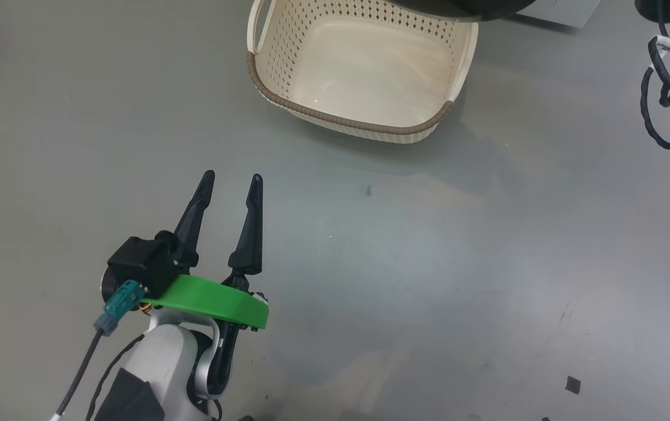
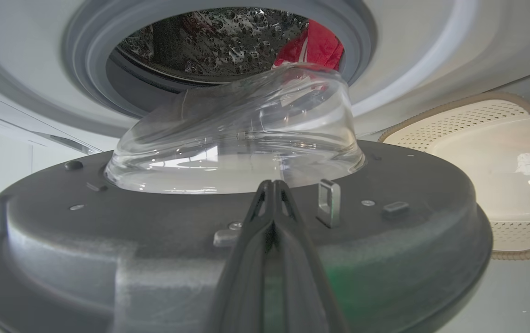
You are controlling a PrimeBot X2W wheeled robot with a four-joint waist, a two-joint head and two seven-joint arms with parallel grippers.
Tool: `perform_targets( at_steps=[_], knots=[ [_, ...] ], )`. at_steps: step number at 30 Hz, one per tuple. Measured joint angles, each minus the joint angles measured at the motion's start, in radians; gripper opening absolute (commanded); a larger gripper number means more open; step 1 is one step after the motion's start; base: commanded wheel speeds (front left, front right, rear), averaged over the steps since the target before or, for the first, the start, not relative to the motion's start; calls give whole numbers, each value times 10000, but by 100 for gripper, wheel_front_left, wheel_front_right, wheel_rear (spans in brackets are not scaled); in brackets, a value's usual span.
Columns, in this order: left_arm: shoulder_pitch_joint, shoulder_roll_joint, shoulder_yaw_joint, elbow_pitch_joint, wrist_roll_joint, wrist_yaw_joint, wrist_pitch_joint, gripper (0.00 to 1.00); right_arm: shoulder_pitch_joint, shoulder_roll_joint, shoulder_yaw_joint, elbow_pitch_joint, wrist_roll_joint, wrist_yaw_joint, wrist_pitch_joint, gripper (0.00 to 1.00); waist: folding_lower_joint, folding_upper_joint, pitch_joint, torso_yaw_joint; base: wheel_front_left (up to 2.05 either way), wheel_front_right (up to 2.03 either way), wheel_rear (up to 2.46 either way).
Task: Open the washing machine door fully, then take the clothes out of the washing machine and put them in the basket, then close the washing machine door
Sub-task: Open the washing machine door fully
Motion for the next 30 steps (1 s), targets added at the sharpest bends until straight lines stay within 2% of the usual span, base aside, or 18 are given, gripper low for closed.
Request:
perform_targets(
  at_steps=[16, 30],
  knots=[
    [4, 0, 8, 138, 104, 42, 0, 100, 462, 52, -52, 888, 405, -73, 500, 0, 0, 0, -668, -28, 0, 0, 0],
    [22, 0, 146, 169, 198, 79, 0, 100, 972, 92, 568, 1220, 949, -71, 1367, 0, 0, 0, -1070, 4, 0, 0, 0]
  ],
)
